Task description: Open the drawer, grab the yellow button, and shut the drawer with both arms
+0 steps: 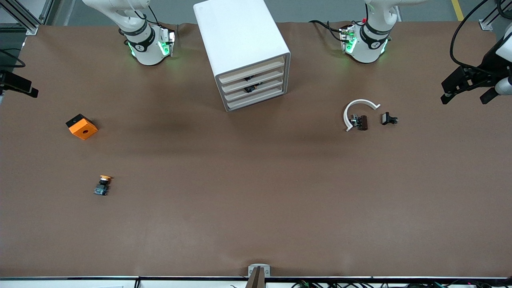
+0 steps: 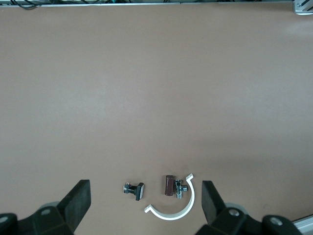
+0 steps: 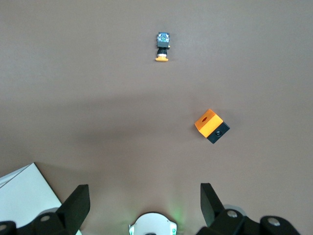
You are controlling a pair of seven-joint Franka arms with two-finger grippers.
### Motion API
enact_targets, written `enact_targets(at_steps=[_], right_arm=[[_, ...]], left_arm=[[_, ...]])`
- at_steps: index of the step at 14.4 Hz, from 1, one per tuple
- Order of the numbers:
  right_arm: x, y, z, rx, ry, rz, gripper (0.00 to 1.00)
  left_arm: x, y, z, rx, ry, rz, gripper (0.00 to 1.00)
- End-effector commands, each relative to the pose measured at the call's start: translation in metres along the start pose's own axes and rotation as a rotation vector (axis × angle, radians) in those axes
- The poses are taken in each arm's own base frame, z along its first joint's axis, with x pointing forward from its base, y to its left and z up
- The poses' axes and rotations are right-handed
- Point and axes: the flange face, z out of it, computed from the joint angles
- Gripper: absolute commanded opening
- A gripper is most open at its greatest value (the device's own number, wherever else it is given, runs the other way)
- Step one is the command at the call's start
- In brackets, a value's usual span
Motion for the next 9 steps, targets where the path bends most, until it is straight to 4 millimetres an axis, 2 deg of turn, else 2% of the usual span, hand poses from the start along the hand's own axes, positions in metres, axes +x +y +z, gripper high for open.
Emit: enact_targets(at_steps=[1,4,9], right_arm=[[-0.035,0.007,0.011,0.023,0.045,0.014,1.00],[-0.035,0.010,0.010,0.024,0.053,0.018,1.00],[-0.033,0.011,0.007,0.011,0.080,0.008,1.00]], left_arm=[[-0.001,0.000,-0.001,-0.005,-0.037,0.001,1.00],[-0.006,-0.001,0.008,-0.003,-0.109,0.004,1.00],[-0.006,0.000,0.012,-0.001,-0.124,0.009,1.00]])
